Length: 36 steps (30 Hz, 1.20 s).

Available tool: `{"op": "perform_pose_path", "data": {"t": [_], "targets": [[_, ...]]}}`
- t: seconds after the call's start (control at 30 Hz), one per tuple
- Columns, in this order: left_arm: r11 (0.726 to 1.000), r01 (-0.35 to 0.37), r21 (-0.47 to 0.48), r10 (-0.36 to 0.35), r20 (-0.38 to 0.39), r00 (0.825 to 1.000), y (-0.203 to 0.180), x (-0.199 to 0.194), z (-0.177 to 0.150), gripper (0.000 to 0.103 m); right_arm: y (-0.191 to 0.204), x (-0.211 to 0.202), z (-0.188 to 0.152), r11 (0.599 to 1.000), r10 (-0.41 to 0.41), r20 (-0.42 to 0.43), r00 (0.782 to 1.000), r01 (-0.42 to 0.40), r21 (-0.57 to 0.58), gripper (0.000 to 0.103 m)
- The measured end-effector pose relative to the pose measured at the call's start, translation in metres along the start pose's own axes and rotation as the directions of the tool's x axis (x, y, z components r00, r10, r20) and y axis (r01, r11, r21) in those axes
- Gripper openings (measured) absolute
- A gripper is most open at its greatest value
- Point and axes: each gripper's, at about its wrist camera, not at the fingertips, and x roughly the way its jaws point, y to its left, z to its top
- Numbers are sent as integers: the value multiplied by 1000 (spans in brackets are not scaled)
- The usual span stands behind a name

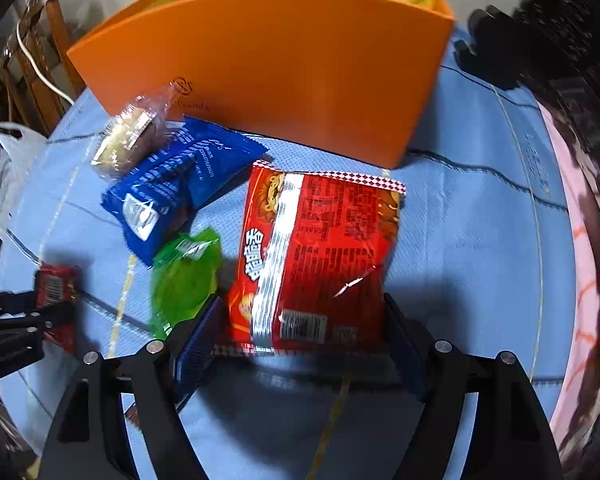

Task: Organize snacks
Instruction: 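Grasp the red chocolate pack with left tool while right tool grasps red chip bag, then carry the chocolate pack and chip bag into the orange box and release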

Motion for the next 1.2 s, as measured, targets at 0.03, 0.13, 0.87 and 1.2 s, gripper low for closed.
{"op": "perform_pose_path", "data": {"t": [0.03,0.13,0.87,1.2], "targets": [[1000,-6,6,6,3,1000,0,1,1,45,0,2,2,1000,-9,-4,1000,9,-6,73],[1000,-14,25,14,8,1000,-5,1,9,44,-6,3,6,1000,10,-12,1000,-10,16,59],[993,57,101,-81,257,963,-27,-127,34,43,-47,-145,28,964,185,288,939,-231,135,58],[982,81,171,-143,391,909,-54,-185,146,43,-46,-145,122,971,155,380,912,-212,113,58]]}}
